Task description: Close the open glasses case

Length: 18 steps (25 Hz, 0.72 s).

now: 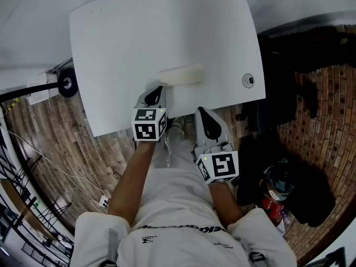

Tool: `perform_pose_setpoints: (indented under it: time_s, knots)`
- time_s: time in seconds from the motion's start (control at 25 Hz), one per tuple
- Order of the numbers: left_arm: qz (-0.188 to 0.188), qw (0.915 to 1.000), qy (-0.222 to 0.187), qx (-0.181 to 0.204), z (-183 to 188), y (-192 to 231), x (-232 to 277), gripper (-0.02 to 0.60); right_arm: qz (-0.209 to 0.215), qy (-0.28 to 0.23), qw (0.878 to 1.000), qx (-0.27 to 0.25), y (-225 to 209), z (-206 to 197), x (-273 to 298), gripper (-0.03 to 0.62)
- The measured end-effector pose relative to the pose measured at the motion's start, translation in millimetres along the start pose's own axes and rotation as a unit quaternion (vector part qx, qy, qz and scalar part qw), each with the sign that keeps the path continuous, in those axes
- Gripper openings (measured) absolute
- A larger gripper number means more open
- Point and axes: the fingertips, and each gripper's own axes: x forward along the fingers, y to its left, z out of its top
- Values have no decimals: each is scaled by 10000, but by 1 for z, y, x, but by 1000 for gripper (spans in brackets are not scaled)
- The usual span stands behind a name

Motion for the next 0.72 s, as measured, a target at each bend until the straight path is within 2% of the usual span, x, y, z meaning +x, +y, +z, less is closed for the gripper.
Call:
perform_pose_setpoints:
  time_s: [0.28, 0.72]
  knots:
    - [-69, 9998, -176, 81, 15, -11, -26, -3, -43, -112, 9999, -59, 7, 11, -13, 0]
    - [-200, 9957, -791, 448, 59, -39, -96, -3, -74, -370, 9990, -231, 25, 43, -41, 0]
